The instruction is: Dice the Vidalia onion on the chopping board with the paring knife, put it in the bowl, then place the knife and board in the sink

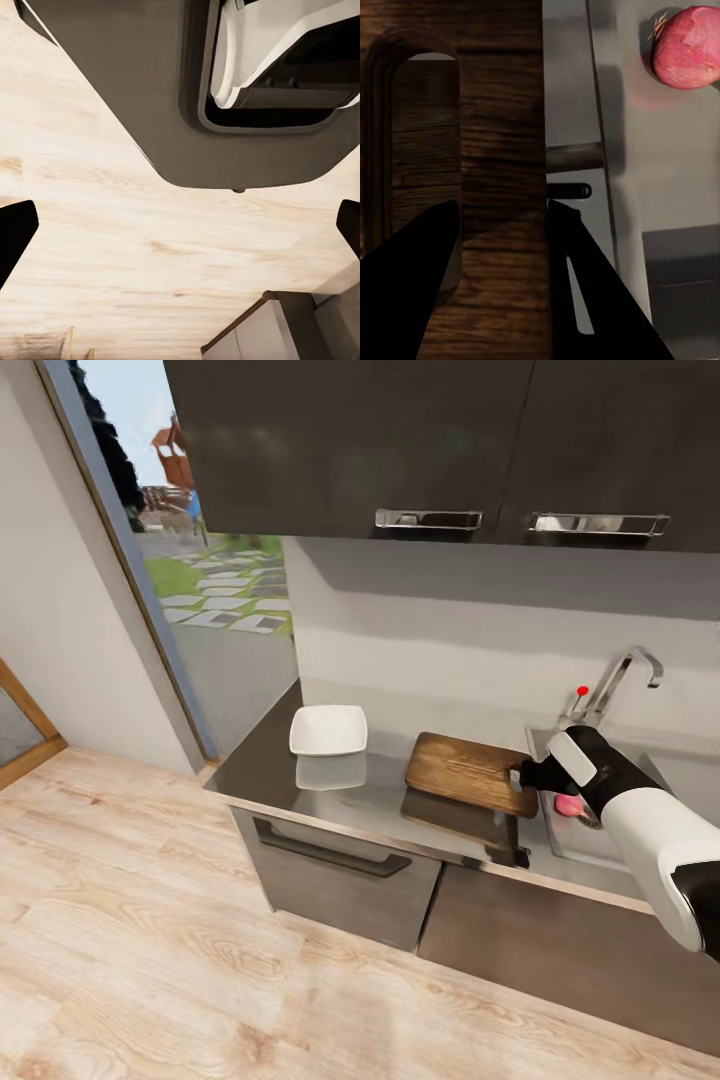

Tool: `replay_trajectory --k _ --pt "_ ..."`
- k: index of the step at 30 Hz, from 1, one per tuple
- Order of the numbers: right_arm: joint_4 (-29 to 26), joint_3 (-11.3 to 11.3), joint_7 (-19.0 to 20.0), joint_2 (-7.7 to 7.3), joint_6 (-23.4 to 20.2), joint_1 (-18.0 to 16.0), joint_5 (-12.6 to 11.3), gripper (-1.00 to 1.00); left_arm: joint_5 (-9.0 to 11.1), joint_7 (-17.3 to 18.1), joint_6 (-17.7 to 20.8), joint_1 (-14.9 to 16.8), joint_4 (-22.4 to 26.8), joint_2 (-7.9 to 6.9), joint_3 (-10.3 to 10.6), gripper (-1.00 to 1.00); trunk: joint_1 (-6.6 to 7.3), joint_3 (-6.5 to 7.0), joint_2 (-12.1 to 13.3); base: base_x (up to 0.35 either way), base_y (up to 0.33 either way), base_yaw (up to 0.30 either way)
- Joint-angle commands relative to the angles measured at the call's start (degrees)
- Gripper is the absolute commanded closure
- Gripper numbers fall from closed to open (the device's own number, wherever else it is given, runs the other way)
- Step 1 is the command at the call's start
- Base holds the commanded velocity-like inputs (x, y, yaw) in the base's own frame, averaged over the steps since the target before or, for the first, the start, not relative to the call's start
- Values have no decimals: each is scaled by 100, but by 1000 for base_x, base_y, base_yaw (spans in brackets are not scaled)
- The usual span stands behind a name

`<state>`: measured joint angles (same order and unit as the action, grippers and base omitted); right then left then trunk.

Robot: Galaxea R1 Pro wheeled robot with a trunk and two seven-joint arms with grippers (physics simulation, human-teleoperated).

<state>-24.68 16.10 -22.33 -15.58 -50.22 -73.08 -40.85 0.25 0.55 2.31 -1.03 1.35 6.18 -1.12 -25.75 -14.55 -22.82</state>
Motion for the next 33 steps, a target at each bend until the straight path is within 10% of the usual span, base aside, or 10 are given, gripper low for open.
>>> replay_trajectory --k 1,33 --pt "-9 43 -44 -7 -14 -5 -63 100 2 4 24 -3 14 0 -11 -100 -3 -9 -10 1 -3 0" --pt "-10 43 -44 -7 -14 -3 -62 100 2 6 24 -3 14 3 -11 -100 -3 -9 -10 44 -61 43"
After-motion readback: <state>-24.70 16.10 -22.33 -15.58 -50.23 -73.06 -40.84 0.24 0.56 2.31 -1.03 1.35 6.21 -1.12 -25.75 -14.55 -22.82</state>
